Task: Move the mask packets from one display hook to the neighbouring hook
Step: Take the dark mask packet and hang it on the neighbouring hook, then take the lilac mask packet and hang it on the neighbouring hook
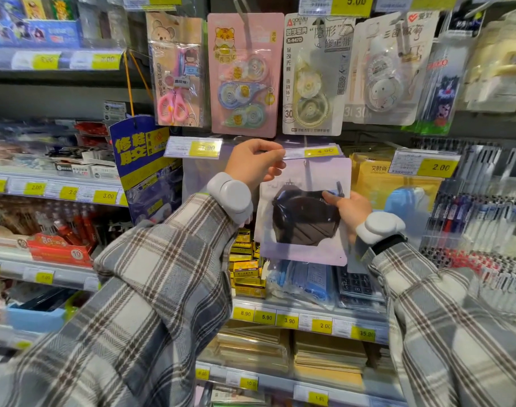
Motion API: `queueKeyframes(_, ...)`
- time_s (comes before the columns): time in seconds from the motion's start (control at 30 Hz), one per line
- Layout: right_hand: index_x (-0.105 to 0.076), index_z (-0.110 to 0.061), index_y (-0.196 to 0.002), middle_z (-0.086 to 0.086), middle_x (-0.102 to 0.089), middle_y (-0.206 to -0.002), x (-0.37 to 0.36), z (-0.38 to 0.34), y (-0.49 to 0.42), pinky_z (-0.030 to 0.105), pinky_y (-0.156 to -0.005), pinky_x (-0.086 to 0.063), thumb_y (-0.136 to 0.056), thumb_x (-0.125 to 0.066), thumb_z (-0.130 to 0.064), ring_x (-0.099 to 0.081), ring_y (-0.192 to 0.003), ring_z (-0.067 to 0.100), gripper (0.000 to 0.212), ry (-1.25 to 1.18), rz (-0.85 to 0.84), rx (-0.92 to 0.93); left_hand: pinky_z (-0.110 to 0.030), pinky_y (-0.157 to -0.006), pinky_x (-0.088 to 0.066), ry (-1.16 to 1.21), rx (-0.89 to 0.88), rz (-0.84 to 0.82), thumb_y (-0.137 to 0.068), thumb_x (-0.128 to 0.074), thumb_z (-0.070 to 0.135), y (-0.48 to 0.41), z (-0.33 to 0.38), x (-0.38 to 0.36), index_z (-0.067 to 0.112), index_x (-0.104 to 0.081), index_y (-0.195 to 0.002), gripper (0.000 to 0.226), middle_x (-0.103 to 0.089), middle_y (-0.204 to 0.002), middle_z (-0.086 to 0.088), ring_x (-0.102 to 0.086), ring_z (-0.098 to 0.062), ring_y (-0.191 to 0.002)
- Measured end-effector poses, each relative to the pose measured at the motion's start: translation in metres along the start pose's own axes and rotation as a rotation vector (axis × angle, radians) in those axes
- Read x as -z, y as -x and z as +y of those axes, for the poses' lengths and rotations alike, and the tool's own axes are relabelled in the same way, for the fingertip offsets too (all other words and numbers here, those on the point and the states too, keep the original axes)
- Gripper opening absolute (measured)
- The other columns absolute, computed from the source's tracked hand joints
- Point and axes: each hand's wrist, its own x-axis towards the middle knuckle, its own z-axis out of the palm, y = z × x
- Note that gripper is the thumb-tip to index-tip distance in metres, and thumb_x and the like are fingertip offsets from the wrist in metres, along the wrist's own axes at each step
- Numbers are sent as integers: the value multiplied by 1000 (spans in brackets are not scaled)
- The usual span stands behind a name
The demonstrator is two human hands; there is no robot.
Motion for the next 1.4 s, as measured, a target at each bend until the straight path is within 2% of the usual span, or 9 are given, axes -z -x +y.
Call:
queueKeyframes(0.13, -64, -6, -96, 16, -69, -105, -2, -1, 2, 48, -95, -49, -74, -73, -35, -64, -99, 32, 38, 42, 19, -17, -13, -50, -49, 9, 11, -2, -85, -63, 13, -1, -2, 1, 12, -62, -95, 10, -66, -71, -4, -59, -9, -56)
queueKeyframes(0.27, -61, -5, -106, 10, -64, -105, 2, -1, 9, 29, -81, -40, -82, -67, -33, -58, -98, 24, 38, 97, 87, 47, -15, -49, -47, 49, 45, -20, -84, -64, 11, -1, -8, 0, 11, -55, -104, 21, -65, -72, -6, -58, -11, -57)
queueKeyframes(0.4, -45, -10, -132, 7, -57, -129, 6, 2, 22, 28, -95, -38, -82, -67, -28, -54, -119, 23, 57, 88, 184, 122, -18, -54, -49, 147, 93, -32, -84, -64, 8, 0, -17, -3, 15, -50, -92, 17, -63, -71, -9, -57, -7, -47)
queueKeyframes(0.57, -59, -14, -112, 0, -61, -109, 13, 2, 42, 27, -90, -43, -85, -64, -20, -56, -103, 16, 29, 139, 301, 364, -17, -56, -51, 222, 107, -11, -85, -62, 5, -2, -32, -9, 14, -50, -82, 15, -62, -73, -9, -59, -7, -49)
queueKeyframes(0.67, -63, -18, -87, 1, -65, -88, 15, 7, 42, 33, -83, -50, -84, -63, -16, -60, -86, 17, 4, 173, 192, 371, -15, -53, -49, 251, 120, 21, -86, -62, 7, -4, -36, -13, 10, -51, -85, 12, -62, -73, -8, -56, -10, -54)
queueKeyframes(0.73, -61, -22, -77, 3, -66, -79, 14, 10, 41, 32, -76, -52, -84, -63, -13, -62, -77, 20, 13, 151, 76, 346, -14, -49, -46, 257, 129, 44, -86, -62, 9, -6, -37, -16, 9, -50, -85, 12, -62, -73, -8, -54, -8, -47)
queueKeyframes(0.87, -60, -19, -76, 2, -65, -71, 5, 12, 43, 16, -56, -46, -86, -60, -10, -60, -60, 12, 14, 154, -132, 244, -14, -44, -45, 197, 125, -14, -87, -62, 13, -4, -44, -12, 8, -53, -86, 10, -61, -71, -8, -53, -8, -46)
queueKeyframes(1.03, -60, -14, -79, 7, -62, -70, -20, 6, 43, 16, -48, -49, -89, -56, -7, -57, -54, 15, 13, -32, -254, 110, -25, -62, -45, 98, 168, -23, -87, -60, 13, 2, -56, 17, 15, -56, -69, 19, -63, -62, -1, -52, -15, -59)
queueKeyframes(1.4, -62, -11, -99, 2, -61, -84, -115, -13, 49, 32, -81, -50, -87, -60, -10, -59, -83, 17, 12, -108, -453, 60, -16, -40, -37, 109, 260, 184, -91, -50, 4, -5, -73, 100, 14, -53, -74, 20, -61, -57, -3, -55, -8, -41)
